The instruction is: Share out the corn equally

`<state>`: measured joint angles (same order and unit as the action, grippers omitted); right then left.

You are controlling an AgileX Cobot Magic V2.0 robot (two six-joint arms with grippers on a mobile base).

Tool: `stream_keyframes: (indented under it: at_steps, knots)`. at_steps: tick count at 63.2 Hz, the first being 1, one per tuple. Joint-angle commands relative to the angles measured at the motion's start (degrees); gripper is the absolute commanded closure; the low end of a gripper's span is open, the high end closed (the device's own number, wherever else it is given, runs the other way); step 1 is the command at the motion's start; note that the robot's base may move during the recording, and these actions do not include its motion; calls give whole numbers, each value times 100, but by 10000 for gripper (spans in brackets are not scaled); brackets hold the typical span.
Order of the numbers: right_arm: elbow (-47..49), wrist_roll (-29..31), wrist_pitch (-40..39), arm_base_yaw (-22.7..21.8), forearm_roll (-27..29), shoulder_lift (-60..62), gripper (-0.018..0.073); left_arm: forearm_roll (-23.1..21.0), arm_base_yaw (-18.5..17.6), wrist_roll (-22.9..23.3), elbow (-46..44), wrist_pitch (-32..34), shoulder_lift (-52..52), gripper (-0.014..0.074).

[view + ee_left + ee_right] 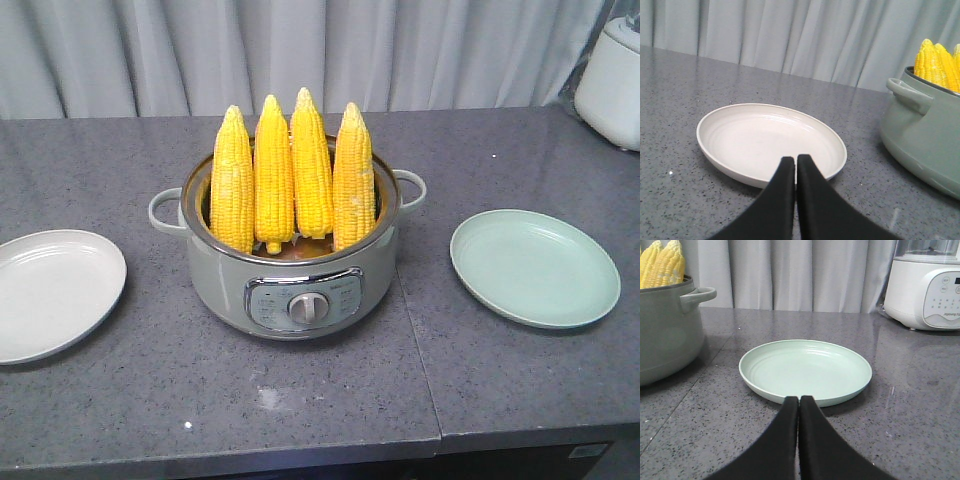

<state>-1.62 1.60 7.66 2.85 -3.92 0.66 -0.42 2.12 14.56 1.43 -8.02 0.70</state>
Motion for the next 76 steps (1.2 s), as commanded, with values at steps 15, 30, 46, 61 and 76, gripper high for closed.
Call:
stream_keyframes:
  at_steps: [15, 30, 46, 61, 76]
  knots:
    - [-102, 15, -429, -23, -31, 46, 565, -10, -1, 36, -128, 408, 76, 603]
    - [-102, 15, -429, -23, -31, 46, 565, -10, -1, 36, -128, 408, 76, 603]
    - [-102, 15, -429, -23, -31, 46, 565, -10, -1, 36, -128, 408, 76, 603]
    - [-102, 15, -429, -23, -31, 46, 565, -10, -1, 36, -128, 408, 76, 603]
    - [-102, 15, -429, -23, -31, 46, 565, -10, -1, 36, -128, 408, 76, 603]
